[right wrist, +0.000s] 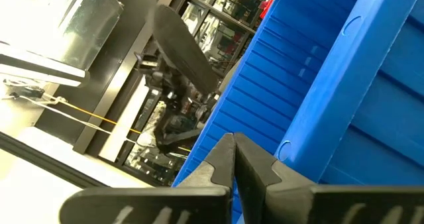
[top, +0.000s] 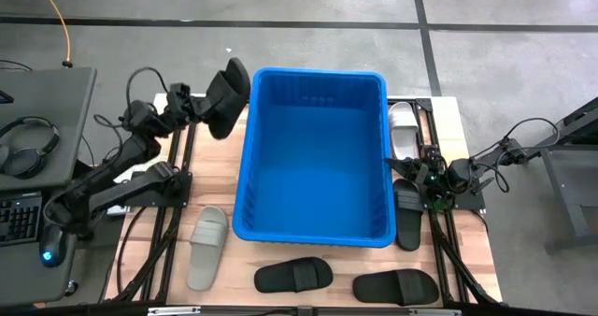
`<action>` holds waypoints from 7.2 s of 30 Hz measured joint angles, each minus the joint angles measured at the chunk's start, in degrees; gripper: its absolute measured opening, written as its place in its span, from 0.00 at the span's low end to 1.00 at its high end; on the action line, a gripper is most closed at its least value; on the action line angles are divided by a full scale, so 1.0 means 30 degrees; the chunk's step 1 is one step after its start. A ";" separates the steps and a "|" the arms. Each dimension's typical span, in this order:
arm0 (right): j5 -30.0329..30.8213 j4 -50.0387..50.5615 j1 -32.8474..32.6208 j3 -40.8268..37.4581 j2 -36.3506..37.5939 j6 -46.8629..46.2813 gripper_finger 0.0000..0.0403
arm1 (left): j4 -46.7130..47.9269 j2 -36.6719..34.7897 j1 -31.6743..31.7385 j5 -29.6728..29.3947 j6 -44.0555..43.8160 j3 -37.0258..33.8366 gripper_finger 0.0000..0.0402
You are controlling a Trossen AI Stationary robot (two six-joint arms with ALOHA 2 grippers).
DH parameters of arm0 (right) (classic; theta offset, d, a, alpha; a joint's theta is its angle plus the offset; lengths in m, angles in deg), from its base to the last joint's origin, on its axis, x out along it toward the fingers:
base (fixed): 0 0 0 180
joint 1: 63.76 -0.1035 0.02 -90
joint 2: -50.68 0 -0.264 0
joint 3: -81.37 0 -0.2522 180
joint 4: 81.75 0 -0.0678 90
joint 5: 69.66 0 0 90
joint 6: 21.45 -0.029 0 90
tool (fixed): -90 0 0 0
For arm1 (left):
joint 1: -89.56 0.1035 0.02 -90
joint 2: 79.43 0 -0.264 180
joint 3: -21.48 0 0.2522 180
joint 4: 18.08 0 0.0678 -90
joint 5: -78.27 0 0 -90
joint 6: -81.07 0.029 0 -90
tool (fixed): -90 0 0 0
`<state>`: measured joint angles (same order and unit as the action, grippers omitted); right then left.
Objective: Pick and place slides into bin
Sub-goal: Put the black slide into the blue container
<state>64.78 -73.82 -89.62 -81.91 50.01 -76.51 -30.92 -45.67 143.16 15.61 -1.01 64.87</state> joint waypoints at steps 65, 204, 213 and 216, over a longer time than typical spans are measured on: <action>-0.1535 -0.1517 -0.0015 -0.0015 -0.0189 -0.1847 0.00 | 1.4369 2.5624 -0.6940 -0.2384 1.1542 1.7717 0.00; -0.0459 0.8439 -0.0007 1.4848 -0.9770 0.5193 0.00 | 1.4918 1.4572 -1.3854 -0.7771 2.5601 2.1673 0.68; 0.0944 1.3065 -0.0007 1.4819 -1.0119 -0.0894 0.00 | 1.3507 0.7758 -1.2246 -0.8904 2.3206 1.3327 0.68; 0.1370 1.3587 0.0000 1.4819 -1.0644 -0.3280 0.00 | 1.3564 0.6038 -1.2222 -0.9989 2.2605 1.1449 0.68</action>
<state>68.89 -33.06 -89.62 -37.45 18.08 -86.35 9.78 -27.56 106.49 -14.35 66.80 99.22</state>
